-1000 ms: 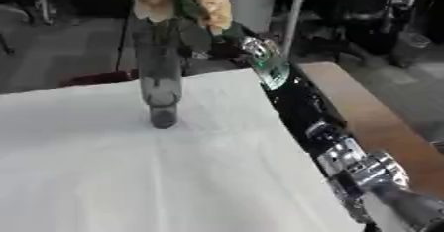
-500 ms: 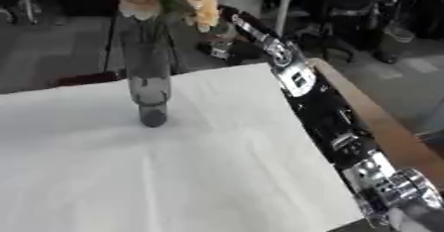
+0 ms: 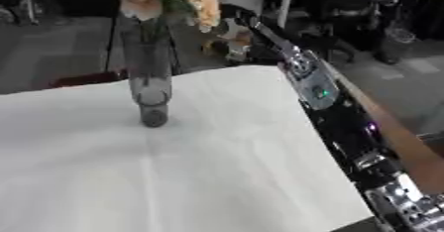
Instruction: Arrange flowers into the vase.
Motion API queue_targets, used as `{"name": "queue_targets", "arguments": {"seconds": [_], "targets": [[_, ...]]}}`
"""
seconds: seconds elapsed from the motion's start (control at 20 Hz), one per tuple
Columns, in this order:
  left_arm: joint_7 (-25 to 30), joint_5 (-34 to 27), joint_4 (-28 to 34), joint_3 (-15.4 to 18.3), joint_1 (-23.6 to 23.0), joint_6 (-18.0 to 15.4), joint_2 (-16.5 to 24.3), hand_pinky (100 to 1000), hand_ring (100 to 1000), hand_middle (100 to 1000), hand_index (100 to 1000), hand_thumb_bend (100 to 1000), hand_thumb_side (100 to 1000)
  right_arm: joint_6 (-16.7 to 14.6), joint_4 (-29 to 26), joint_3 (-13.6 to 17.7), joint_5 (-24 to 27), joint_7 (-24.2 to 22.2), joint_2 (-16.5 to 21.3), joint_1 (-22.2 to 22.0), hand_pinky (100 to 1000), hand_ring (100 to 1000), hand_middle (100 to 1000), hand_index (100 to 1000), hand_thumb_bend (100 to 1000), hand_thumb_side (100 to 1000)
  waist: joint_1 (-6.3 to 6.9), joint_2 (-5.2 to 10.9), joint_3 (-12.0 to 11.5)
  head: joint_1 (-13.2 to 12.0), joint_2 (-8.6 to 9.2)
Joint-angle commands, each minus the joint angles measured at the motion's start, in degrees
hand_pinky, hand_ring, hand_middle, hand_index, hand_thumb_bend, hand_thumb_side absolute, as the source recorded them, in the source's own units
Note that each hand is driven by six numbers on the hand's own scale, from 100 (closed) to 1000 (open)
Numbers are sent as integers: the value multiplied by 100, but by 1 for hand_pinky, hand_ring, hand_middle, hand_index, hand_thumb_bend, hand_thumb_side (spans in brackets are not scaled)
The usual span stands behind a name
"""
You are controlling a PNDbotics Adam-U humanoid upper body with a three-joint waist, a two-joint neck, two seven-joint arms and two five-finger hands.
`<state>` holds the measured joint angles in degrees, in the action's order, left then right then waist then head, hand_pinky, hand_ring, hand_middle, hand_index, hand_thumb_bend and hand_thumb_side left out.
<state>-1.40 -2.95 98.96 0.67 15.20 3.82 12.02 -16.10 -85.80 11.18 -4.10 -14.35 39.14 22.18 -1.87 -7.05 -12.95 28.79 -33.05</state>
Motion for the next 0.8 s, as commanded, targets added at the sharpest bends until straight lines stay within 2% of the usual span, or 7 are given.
{"name": "queue_targets", "arguments": {"seconds": [0.05,0.45,0.8], "targets": [[-55,33,113,90,34,-13,84,580,698,624,672,904,631,32,-586,208,199,126,-121,-264,1000,1000,838,1000,658,716,88,24,17,-90,111],[-141,96,133,227,-12,-47,112,582,711,635,676,911,627,285,-1784,310,93,340,-653,-1159,1000,1000,813,1000,625,706,80,-31,144,-279,178],[-151,167,145,286,-14,-81,169,583,717,642,678,913,626,259,-2110,156,207,388,-712,-1517,996,1000,803,1000,564,712,61,-26,307,-361,167]]}}
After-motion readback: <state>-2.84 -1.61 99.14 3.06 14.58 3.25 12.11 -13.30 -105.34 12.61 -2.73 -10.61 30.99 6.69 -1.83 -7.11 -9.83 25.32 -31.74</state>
